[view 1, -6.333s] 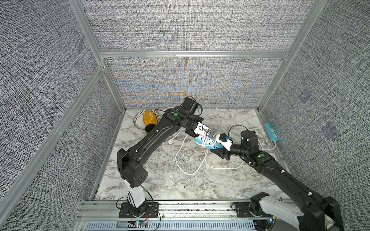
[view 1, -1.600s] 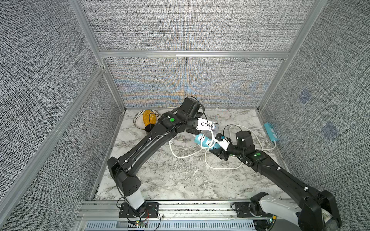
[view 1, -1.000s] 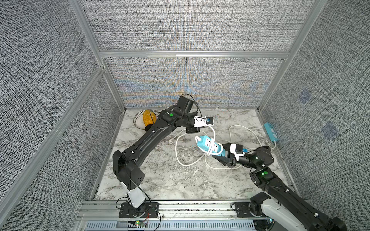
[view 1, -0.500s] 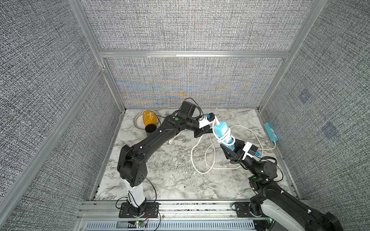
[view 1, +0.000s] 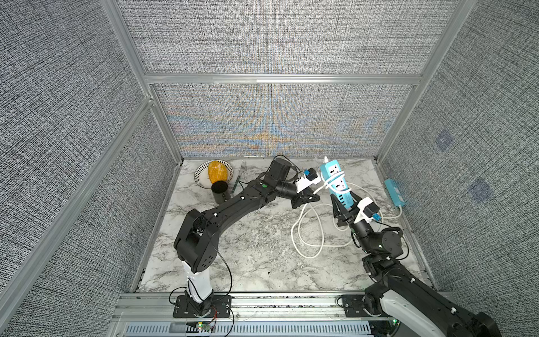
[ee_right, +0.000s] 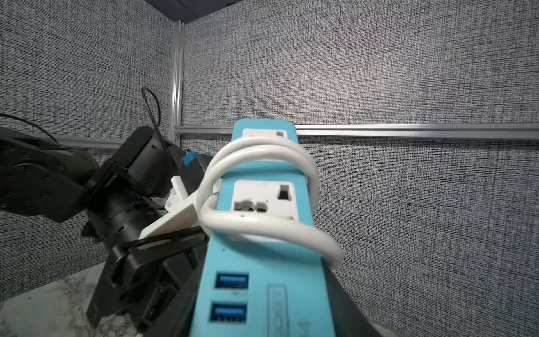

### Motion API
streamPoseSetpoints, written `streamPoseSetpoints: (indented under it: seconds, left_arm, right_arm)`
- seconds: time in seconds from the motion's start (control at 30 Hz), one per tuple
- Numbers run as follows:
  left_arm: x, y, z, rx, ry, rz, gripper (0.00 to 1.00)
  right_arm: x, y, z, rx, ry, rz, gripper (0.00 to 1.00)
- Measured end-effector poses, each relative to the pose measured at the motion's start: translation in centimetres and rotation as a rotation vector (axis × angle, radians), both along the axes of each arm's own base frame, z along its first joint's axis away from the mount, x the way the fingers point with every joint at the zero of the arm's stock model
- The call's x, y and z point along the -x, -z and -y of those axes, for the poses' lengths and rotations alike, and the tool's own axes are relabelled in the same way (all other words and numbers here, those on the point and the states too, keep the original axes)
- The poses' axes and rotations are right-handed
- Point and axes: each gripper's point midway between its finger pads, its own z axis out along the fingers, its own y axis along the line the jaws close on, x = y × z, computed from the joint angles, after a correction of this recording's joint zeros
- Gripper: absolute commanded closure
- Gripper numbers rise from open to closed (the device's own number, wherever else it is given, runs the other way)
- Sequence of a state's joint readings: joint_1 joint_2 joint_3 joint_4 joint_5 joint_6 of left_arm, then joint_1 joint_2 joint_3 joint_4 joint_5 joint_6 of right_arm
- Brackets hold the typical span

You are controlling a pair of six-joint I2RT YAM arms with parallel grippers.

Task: Wrap the cord around the power strip
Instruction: Wrap the power cord around the power strip.

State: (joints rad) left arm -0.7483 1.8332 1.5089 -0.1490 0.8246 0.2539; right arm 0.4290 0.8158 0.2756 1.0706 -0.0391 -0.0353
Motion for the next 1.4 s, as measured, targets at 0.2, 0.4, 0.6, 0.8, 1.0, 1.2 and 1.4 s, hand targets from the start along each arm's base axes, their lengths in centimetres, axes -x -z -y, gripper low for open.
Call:
streamPoseSetpoints:
  seconds: [0.2,0.4,0.6,0.8,1.0,1.2,1.4]
  left_arm:
    - [-0.1,-0.4,0.7,-0.004,-0.047,-0.008,0.96]
    - [0.5,-0.2,1.3,-0.007,-0.064,-0.007,0.95]
    - [0.4,0.9,1.4,-0.026,-0.105,0.001,0.94]
    - [0.3,1.1,1.4,0.001,-0.155,0.031,0.91]
    - [0.1,2.0,1.6,0.019,-0.177,0.026,0.90]
    - [1.2,6.1,1.9,-0.035,-0.150,-0.072,0.87]
    - [3.3,9.9,1.4,-0.120,-0.119,-0.186,0.87]
  right_arm:
    - [-1.5,0.3,0.6,0.038,0.107,-0.027,1.00]
    - [-2.7,0.5,0.9,0.136,0.195,-0.039,1.00]
    - [-4.1,1.0,0.5,0.227,0.231,-0.060,1.00]
    - [-5.2,0.4,-0.2,0.265,0.226,-0.066,1.00]
    - [-5.9,0.2,-0.7,0.281,0.212,-0.098,1.00]
    - [-6.4,-0.7,0.9,0.253,0.287,-0.102,1.00]
    - [-5.8,-4.6,3.0,0.153,0.384,-0.013,1.00]
